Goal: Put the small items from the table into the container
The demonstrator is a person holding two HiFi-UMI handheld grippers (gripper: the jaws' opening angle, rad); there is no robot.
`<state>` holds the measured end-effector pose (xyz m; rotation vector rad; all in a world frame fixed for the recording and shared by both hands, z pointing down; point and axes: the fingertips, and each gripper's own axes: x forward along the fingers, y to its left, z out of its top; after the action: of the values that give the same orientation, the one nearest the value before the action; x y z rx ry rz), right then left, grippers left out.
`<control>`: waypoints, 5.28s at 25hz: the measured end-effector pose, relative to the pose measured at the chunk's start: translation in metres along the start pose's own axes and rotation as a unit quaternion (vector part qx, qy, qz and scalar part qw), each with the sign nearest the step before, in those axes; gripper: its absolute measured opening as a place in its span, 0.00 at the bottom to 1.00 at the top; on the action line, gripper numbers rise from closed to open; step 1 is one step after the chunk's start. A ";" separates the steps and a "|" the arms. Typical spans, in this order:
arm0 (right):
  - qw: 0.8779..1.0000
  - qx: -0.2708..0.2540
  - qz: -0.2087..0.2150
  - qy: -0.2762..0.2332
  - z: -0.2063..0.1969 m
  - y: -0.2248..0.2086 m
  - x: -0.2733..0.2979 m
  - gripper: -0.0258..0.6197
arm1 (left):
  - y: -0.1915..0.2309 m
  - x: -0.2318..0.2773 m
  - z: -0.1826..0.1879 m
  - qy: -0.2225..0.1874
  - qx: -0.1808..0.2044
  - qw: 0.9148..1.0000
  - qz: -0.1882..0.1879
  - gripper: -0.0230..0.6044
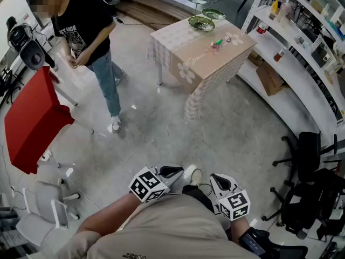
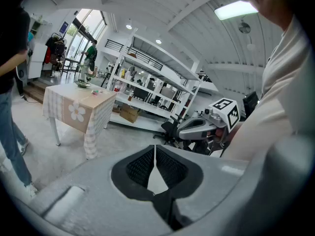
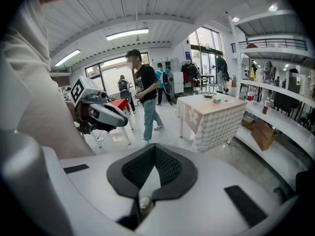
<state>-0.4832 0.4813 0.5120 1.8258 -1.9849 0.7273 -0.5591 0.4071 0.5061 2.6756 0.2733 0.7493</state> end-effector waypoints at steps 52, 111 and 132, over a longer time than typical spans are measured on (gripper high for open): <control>0.997 -0.070 -0.014 0.026 0.170 -0.485 0.149 0.07 | 0.257 0.259 0.293 -0.066 -0.029 0.997 0.035 0.07; 0.875 -0.395 0.258 0.109 0.330 -0.655 0.530 0.29 | 0.455 0.304 0.421 -0.166 -0.219 0.870 0.408 0.05; 0.920 -0.325 0.217 0.024 0.457 -0.731 0.476 0.29 | 0.489 0.352 0.478 -0.165 -0.163 0.908 0.348 0.05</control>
<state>0.2274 -0.2002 0.5148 0.9892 -2.2559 0.1606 0.0360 -0.0798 0.4728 2.4856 -0.8567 0.4400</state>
